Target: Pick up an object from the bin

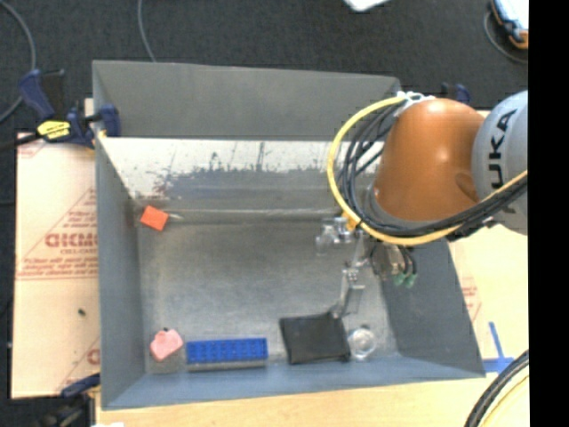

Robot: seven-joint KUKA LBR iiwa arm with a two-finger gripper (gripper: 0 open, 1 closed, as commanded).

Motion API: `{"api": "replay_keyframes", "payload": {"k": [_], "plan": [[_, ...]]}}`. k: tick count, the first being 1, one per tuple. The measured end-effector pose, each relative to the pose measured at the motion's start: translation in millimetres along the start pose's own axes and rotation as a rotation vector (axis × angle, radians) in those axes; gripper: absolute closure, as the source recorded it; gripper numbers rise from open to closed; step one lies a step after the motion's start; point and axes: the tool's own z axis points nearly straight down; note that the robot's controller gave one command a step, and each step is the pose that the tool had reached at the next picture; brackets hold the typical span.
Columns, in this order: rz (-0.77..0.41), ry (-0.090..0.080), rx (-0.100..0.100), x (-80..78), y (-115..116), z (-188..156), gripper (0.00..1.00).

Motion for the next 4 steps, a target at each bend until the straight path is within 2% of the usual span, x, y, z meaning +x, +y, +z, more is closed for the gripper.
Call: {"api": "replay_keyframes", "payload": {"k": [1, 2, 3, 4], "plan": [[0.000, -0.008, 0.000, -1.3, 0, -4, 0.00], [-0.247, -0.005, 0.001, 34.3, -13, 120, 0.00], [-0.201, -0.013, 0.002, 32.9, -17, 66, 0.00], [-0.122, -0.006, 0.001, 38.4, -25, 116, 0.00]]}}
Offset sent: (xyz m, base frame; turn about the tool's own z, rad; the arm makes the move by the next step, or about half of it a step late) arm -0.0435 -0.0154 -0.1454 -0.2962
